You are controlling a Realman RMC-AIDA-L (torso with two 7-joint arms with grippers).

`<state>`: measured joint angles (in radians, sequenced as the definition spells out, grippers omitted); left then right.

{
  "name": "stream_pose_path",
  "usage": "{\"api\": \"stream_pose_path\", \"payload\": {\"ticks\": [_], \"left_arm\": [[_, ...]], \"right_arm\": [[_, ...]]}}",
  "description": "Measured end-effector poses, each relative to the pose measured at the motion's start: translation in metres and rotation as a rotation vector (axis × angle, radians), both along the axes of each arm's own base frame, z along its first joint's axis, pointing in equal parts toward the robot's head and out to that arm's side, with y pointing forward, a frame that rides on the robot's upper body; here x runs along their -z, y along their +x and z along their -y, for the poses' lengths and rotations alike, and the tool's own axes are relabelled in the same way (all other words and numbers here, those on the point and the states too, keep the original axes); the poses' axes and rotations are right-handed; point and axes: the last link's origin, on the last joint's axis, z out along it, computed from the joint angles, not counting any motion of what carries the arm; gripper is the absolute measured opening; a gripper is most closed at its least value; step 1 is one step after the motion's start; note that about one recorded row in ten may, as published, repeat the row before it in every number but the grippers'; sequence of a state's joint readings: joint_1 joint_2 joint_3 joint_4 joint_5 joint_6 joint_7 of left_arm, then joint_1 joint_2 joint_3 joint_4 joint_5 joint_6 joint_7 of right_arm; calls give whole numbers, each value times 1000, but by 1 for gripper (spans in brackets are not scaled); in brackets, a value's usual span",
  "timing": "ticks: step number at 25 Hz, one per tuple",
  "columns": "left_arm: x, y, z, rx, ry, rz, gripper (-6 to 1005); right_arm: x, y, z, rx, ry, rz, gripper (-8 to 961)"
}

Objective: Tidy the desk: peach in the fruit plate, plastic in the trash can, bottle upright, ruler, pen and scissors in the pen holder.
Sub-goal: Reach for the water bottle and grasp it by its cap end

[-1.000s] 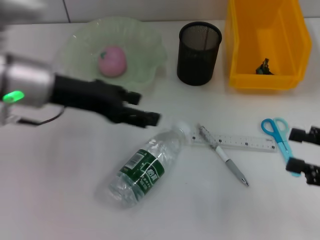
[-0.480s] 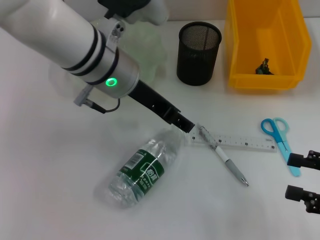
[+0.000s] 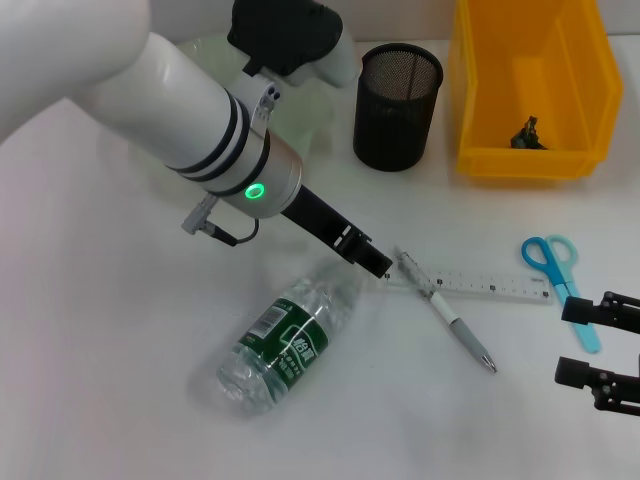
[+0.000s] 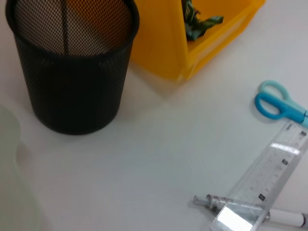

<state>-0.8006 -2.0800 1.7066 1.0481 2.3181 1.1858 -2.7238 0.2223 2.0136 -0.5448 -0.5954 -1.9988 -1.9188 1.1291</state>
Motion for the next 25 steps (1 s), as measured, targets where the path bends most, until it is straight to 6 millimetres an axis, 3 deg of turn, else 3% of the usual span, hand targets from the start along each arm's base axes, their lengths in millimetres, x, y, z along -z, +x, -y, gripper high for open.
{"api": "stream_pose_path", "payload": {"ticks": [25], "left_arm": [[17, -12, 3, 15, 6, -47, 828]], "right_arm": [[4, 3, -4, 33, 9, -1, 737]]}}
